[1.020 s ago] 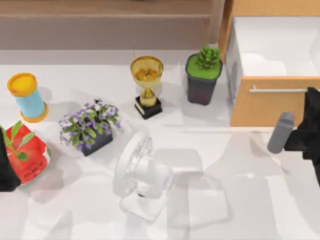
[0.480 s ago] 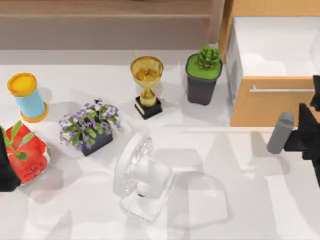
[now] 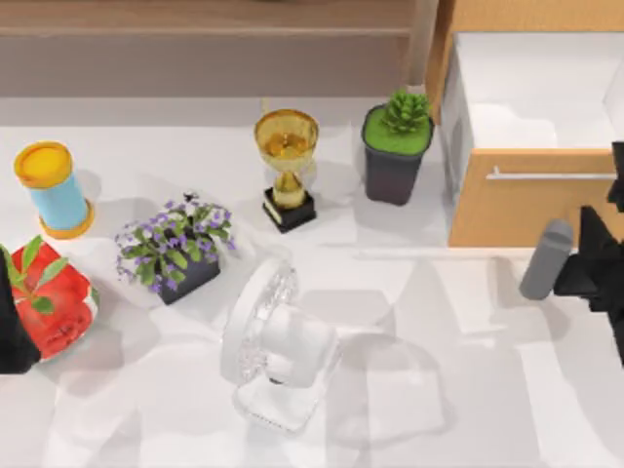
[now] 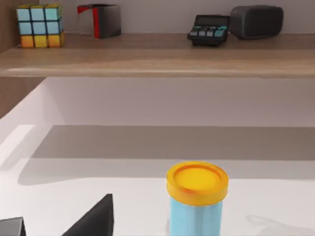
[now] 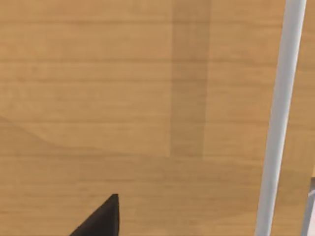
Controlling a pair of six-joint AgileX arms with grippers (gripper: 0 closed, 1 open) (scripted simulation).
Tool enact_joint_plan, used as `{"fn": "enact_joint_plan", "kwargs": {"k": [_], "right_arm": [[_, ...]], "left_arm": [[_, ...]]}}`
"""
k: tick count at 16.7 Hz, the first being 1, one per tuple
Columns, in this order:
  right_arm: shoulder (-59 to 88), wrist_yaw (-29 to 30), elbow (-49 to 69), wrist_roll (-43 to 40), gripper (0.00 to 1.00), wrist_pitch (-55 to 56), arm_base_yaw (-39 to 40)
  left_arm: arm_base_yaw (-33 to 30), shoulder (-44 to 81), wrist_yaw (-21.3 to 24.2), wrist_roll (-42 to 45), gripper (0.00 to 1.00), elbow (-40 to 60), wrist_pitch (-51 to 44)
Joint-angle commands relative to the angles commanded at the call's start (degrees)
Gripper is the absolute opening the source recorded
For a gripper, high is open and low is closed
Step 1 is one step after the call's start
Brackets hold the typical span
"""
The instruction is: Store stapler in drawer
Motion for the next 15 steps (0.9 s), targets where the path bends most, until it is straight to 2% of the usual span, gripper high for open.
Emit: {"fn": "enact_joint_plan", "kwargs": {"k": [10, 15], "right_arm": [[2.5, 1.8, -4.1, 0.1, 1.00, 2.4, 1.4], [-2.5, 3.1, -4.0, -0.8, 1.00, -1.8, -2.8]], "left_arm": [[0.0, 0.0, 0.0, 0.0, 1.00, 0.0, 0.0], [0.0, 0.0, 0.0, 0.0, 1.00, 0.0, 0.0]]}}
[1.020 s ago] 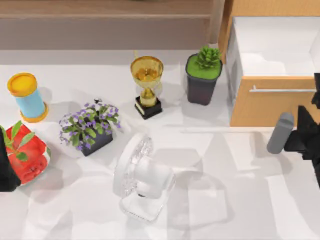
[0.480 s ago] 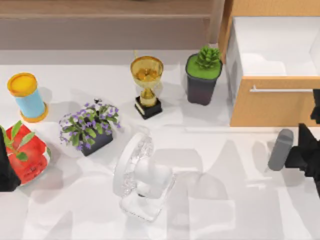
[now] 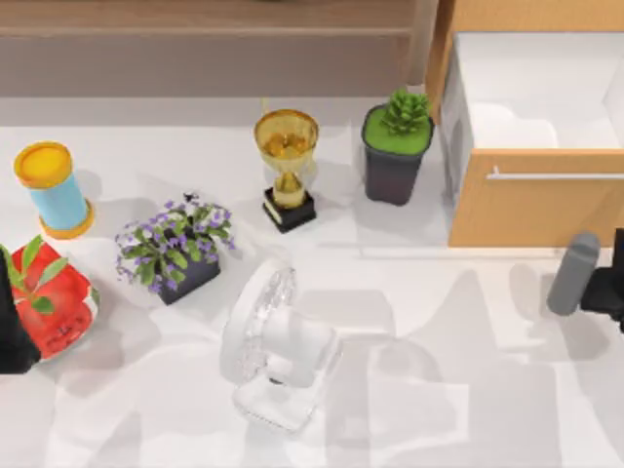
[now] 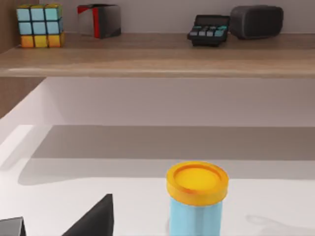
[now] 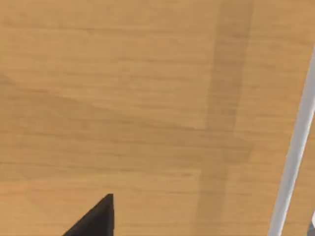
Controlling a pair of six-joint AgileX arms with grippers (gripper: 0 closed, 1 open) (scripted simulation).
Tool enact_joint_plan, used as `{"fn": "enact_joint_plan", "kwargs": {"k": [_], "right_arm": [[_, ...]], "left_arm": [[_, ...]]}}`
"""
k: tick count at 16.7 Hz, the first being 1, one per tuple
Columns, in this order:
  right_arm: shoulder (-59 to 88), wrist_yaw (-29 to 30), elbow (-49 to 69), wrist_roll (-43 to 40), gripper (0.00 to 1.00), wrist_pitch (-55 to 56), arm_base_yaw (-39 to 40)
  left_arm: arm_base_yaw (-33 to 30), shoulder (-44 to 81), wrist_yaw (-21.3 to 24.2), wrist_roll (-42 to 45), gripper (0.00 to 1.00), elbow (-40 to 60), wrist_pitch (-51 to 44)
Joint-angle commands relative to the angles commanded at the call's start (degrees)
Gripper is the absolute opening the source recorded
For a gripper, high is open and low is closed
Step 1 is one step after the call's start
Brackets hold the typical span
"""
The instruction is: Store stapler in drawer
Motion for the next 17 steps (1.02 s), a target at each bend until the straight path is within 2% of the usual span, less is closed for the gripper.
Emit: {"fn": "enact_joint_plan", "kwargs": {"k": [4, 9, 13, 17], "right_arm": [[-7.4, 2.0, 1.3, -1.4, 1.00, -9.6, -8.0], [-17.4, 3.1, 7.2, -2.7, 1.00, -27.6, -20.9], [-23.8, 1.3, 15.7, -3.1, 1.00, -47.6, -31.4], [-26.7, -2.8, 24.2, -3.1, 1.00, -73.1, -42.2]], "left_arm": [[0.0, 0.0, 0.0, 0.0, 1.00, 0.0, 0.0], [0.0, 0.0, 0.0, 0.0, 1.00, 0.0, 0.0], [0.0, 0.0, 0.0, 0.0, 1.00, 0.0, 0.0], [0.0, 0.0, 0.0, 0.0, 1.00, 0.0, 0.0]]}}
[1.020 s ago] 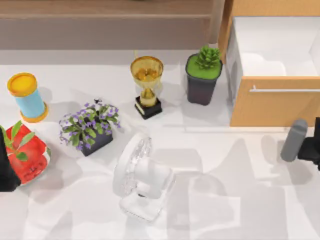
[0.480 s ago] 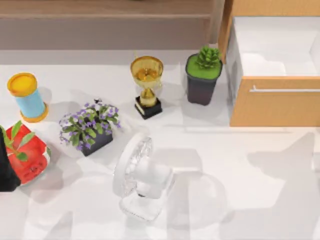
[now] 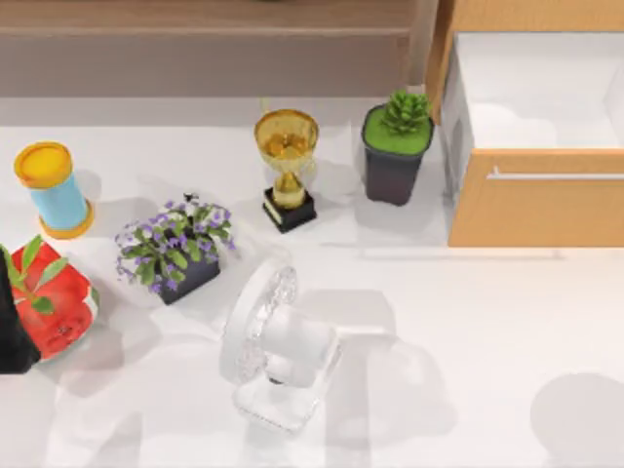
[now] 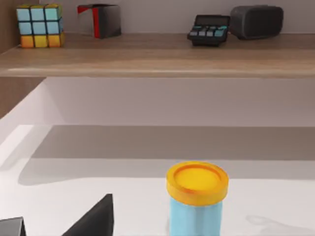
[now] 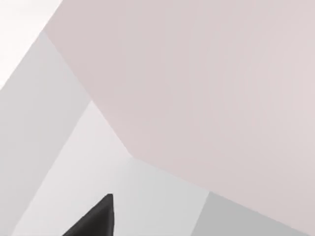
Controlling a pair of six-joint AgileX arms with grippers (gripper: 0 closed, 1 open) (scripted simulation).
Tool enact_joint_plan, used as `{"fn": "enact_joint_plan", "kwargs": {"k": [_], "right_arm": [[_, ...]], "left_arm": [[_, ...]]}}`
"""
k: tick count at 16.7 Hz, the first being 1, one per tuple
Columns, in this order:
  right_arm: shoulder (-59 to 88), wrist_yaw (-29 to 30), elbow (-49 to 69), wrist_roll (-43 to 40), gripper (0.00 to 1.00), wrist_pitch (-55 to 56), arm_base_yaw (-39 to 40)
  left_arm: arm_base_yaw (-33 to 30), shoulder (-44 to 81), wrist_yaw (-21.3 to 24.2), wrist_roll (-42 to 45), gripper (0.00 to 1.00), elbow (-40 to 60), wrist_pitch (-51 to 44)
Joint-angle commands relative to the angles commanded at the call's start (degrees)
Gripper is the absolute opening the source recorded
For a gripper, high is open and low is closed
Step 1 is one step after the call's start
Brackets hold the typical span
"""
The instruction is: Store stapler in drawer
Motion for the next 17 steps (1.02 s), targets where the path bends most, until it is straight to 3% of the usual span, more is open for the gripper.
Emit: {"fn": "enact_joint_plan", "kwargs": {"k": [10, 14, 17], "right_arm": [[2.7, -14.7, 16.6, 1.9, 1.00, -64.1, -21.8], [4.3, -19.2, 20.6, 2.8, 1.00, -77.3, -26.6], [5.0, -20.6, 21.8, 3.1, 1.00, -80.9, -28.0]], "left_arm": [[0.0, 0.0, 0.0, 0.0, 1.00, 0.0, 0.0], [0.0, 0.0, 0.0, 0.0, 1.00, 0.0, 0.0], [0.0, 0.0, 0.0, 0.0, 1.00, 0.0, 0.0]]}}
